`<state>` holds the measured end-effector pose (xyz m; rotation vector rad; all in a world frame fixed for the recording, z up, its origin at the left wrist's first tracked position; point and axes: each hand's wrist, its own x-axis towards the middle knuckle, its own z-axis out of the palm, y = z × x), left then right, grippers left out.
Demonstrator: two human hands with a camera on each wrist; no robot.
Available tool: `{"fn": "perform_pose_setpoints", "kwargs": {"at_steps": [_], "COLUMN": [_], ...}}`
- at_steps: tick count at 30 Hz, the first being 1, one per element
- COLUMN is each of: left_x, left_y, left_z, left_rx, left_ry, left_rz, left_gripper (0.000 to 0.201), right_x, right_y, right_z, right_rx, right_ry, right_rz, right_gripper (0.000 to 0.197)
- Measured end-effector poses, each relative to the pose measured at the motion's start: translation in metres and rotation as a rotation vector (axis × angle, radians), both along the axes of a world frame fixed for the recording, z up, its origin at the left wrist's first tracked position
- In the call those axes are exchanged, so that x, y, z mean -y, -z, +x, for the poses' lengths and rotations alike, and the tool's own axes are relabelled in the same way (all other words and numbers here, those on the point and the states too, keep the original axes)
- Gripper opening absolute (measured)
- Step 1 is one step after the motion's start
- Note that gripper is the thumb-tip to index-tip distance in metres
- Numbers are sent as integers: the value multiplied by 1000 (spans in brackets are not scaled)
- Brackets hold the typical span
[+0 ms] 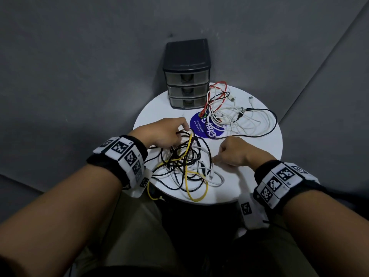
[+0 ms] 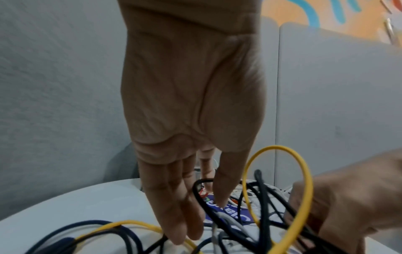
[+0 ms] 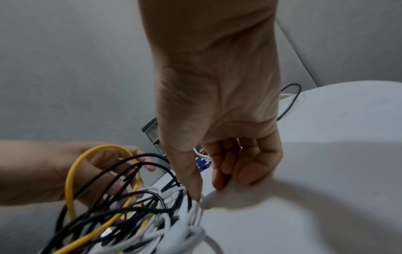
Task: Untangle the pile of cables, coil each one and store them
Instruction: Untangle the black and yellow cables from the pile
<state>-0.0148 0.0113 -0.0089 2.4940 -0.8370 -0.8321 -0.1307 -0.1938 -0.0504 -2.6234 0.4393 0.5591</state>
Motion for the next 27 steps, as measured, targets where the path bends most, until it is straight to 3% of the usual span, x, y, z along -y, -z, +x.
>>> {"fn": "perform_pose_setpoints", "kwargs": {"at_steps": [4,15,18,21,24,27], "left_x": [-3,23,24,27,31,31], "left_y": [-2,9,12,10,-1,-9], "left_z": [7,3,8,15,20,21], "left_rx": [63,141,74,-125,-150,-145], "left_ry": [53,169,145,5,-28,-44], "left_rz": [142,210,133,-54,-140,-208], "left_gripper": [19,21,13,9,16,17], "right_x": [-2,-15,-17,-19,-18,-10], "right_y": [0,7,5,4,-5,-13], "right_z": [2,3,2,4,4,1], "right_rx": [-18,17,17,-5,-26,59], "right_ry": [7,44,46,4,12,68], "right_rz": [-19,-27,-13,-84,-76,62], "right_gripper": [36,30,31,26,21,6]}}
